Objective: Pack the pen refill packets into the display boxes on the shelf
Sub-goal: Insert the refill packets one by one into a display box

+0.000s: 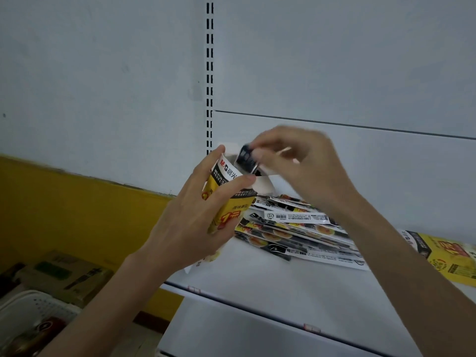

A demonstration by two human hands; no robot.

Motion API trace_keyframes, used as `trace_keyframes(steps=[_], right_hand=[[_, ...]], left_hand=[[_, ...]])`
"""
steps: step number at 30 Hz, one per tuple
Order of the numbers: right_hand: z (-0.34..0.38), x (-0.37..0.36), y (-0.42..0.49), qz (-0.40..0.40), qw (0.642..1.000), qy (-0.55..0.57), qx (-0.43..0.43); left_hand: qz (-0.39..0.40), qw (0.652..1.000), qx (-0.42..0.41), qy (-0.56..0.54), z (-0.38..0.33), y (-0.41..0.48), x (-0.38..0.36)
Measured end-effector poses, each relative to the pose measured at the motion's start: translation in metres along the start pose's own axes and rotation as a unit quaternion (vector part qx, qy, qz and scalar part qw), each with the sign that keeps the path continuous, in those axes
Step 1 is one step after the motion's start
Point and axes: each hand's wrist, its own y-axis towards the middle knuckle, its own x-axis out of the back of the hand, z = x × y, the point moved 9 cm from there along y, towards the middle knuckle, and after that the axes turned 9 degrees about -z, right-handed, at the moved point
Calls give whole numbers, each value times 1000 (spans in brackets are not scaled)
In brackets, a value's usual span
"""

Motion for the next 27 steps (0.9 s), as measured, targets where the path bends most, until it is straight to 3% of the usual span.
trace_keyframes(steps=[2, 6, 9, 11, 14, 15, 16, 18, 20, 21, 23, 27], right_hand=[[-4, -20, -10, 72, 996, -60, -10], [-10, -18, -11, 73, 996, -12, -59], [-22, -25, -16, 110, 990, -52, -77], [-17, -17, -16, 62, 997, -16, -39], [-19, 27, -15, -117, 992, 34, 27], [-30, 35, -17, -139, 990, 10, 23], [-45, 36, -19, -121, 992, -45, 1], [-96, 16, -29, 39, 973, -212, -82], [-147, -5, -57, 218, 907, -324, -160], [-162, -12, -68, 267, 883, -345, -174], [-171, -19, -76, 283, 878, -347, -169], [-165, -13, -66, 220, 911, -305, -170]], left_hand=[[7, 1000, -1, 4, 1, 0, -3], [9, 1000, -15, 11, -2, 1, -5], [10, 1000, -17, 16, -2, 2, -5], [11, 1000, -8, 12, 1, 2, -5], [6, 1000, 13, -17, 9, 1, -2], [4, 999, 26, -25, 13, -1, -1], [0, 999, 41, -30, 17, -2, 0], [-8, 997, 71, -35, 25, -4, 2], [-14, 995, 88, -39, 29, -5, 2], [-17, 995, 92, -41, 30, -6, 2], [-18, 994, 93, -52, 29, -6, 2], [-18, 994, 86, -61, 28, -7, 1]])
